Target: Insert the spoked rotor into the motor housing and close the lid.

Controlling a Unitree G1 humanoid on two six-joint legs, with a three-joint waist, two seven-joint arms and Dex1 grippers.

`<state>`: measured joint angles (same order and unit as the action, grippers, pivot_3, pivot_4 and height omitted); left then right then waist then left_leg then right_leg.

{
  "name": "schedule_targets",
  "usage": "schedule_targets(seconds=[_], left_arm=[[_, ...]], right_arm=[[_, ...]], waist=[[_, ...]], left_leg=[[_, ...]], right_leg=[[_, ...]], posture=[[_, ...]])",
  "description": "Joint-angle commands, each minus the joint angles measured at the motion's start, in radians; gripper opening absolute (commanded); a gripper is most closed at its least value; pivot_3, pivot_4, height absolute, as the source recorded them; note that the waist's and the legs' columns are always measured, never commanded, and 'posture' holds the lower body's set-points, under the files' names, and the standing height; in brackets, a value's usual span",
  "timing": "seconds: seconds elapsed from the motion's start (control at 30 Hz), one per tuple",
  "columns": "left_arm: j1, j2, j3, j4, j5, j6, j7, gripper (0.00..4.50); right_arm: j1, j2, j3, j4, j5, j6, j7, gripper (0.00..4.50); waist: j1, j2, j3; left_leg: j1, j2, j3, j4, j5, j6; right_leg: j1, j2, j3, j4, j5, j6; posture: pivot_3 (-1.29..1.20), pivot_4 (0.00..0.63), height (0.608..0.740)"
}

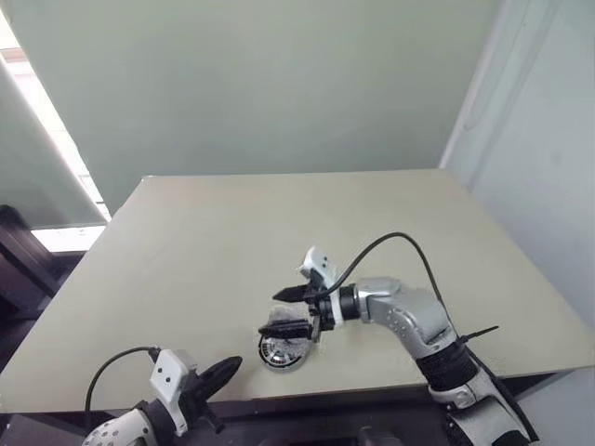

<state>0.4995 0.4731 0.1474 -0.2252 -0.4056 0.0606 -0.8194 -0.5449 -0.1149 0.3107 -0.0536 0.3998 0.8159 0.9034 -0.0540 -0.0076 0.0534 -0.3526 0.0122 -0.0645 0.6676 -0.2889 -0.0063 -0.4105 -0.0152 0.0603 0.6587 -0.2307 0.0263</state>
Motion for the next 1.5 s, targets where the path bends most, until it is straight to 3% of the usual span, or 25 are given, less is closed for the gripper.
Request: schedule_targets(seconds=[0.03,0.23,0.43,1.2,1.37,1.5], left_arm=[[0.000,0.000,-0.002,-0.029,-0.002,-0.015,-0.005,0.03],[-0.001,0.007,-0.004,-0.029,-0.006,-0.013,-0.010,0.03],[-0.005,0.017,0.003,-0.033,-0.009,-0.010,-0.018,0.03],[0.006,0.039,0.023,-0.032,-0.012,-0.016,-0.027,0.03],[0.007,0.042,0.025,-0.032,-0.012,-0.016,-0.027,0.00],[0.008,0.042,0.025,-0.031,-0.013,-0.017,-0.026,0.00]], right_arm=[[-0.037,-0.022,-0.050,0.023,0.012,-0.076,0.014,4.50],[-0.037,-0.089,0.035,0.175,-0.100,-0.276,0.081,4.50],[-0.006,-0.081,0.091,0.290,-0.154,-0.416,0.136,4.50],[0.000,0.011,0.120,0.484,-0.256,-0.536,0.156,4.50],[0.001,0.016,0.127,0.498,-0.274,-0.551,0.164,3.32],[0.001,0.018,0.129,0.505,-0.281,-0.560,0.166,3.25]], waist=[[0.000,0.000,0.000],[0.000,-0.001,-0.001],[0.000,0.000,-0.001],[0.000,0.000,-0.001],[0.000,0.001,-0.001],[0.000,0.001,-0.001]], left_leg=[[0.000,0.000,0.000,0.000,0.000,0.000],[0.000,0.000,0.001,0.000,0.000,0.000],[0.000,0.000,0.001,0.000,0.000,0.000],[0.002,0.000,0.001,0.000,0.000,0.000],[0.003,0.000,0.001,0.000,0.000,0.000],[0.004,0.000,0.001,0.000,0.000,0.000]], right_leg=[[0.000,0.000,0.000,0.000,0.000,0.000],[0.000,0.000,0.000,0.000,0.000,0.000],[0.000,0.000,0.001,0.000,0.000,0.000],[0.001,0.000,0.001,0.000,0.000,0.000],[0.002,0.000,0.001,0.000,0.000,0.000],[0.003,0.000,0.001,0.000,0.000,0.000]], posture=[[0.00,0.000,0.740],[0.00,0.000,0.740],[0.00,0.000,0.740],[0.00,0.000,0.740],[0.00,0.000,0.740],[0.00,0.000,0.740]])
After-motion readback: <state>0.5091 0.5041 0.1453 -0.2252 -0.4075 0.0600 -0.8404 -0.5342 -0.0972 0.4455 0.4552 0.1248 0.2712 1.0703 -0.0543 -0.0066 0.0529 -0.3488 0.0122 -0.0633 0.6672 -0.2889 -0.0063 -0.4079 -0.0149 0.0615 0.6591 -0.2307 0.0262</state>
